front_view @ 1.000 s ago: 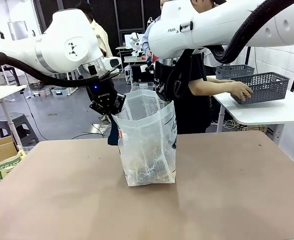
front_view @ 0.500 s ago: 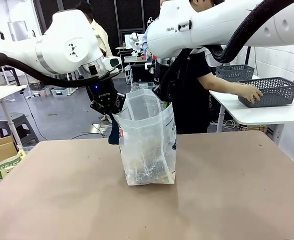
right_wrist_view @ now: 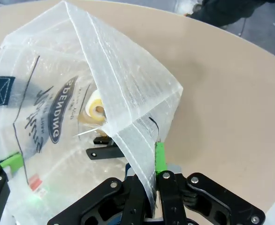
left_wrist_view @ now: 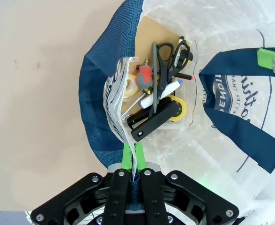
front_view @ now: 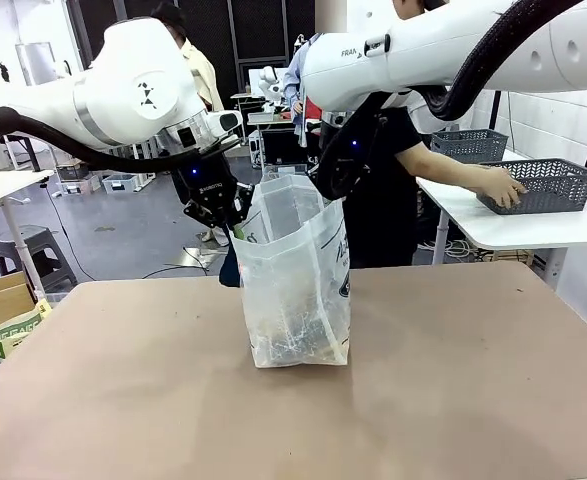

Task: Transfer purchased items from the store into the shopping bag.
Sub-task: Move the Reusable shopping bag to the right side of the table.

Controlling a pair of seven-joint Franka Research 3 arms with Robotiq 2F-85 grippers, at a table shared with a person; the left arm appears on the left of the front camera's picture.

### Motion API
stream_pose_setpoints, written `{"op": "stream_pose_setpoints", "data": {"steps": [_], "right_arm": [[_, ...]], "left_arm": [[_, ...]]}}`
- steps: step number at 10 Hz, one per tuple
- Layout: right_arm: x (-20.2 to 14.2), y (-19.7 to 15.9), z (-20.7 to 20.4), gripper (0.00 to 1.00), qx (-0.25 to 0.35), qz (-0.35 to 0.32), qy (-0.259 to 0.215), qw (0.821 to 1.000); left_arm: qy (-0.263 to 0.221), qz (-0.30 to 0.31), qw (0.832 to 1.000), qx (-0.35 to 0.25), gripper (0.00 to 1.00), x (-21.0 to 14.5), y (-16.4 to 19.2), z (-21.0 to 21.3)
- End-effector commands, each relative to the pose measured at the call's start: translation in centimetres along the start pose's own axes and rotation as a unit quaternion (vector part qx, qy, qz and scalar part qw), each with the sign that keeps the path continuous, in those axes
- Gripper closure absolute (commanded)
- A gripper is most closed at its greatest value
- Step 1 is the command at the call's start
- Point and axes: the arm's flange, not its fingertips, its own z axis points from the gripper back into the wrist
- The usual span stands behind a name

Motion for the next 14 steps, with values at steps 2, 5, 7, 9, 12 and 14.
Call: {"op": "stream_pose_setpoints", "data": {"steps": [2, 5, 7, 9, 12, 14], "right_arm": [[0.7, -0.1, -0.1, 1.0, 0.031, -0.042, -0.016, 0.998], [2.5, 1.4, -1.3, 1.0, 0.041, -0.083, -0.018, 0.996], [3.8, 2.4, -1.9, 1.0, 0.04, -0.088, -0.014, 0.995], [4.9, 3.0, -2.4, 1.0, 0.041, -0.084, -0.013, 0.996], [3.8, 2.9, -3.1, 1.0, 0.049, -0.074, -0.009, 0.996], [3.8, 2.9, -3.1, 1.0, 0.049, -0.074, -0.009, 0.996]], "left_arm": [[0.0, -0.007, 1.0, -0.015, 1.0, 0.0, -0.8, -0.4], [0.001, -0.014, 0.999, -0.041, 1.0, 0.8, -2.2, -1.1], [0.007, -0.022, 0.998, -0.056, 1.0, 1.4, -2.6, -1.7], [0.004, -0.036, 0.997, -0.067, 1.0, 1.6, -2.8, -1.7], [0.009, -0.028, 0.998, -0.051, 1.0, 1.4, -2.9, -2.0], [0.009, -0.028, 0.998, -0.051, 1.0, 1.4, -2.9, -2.0]]}}
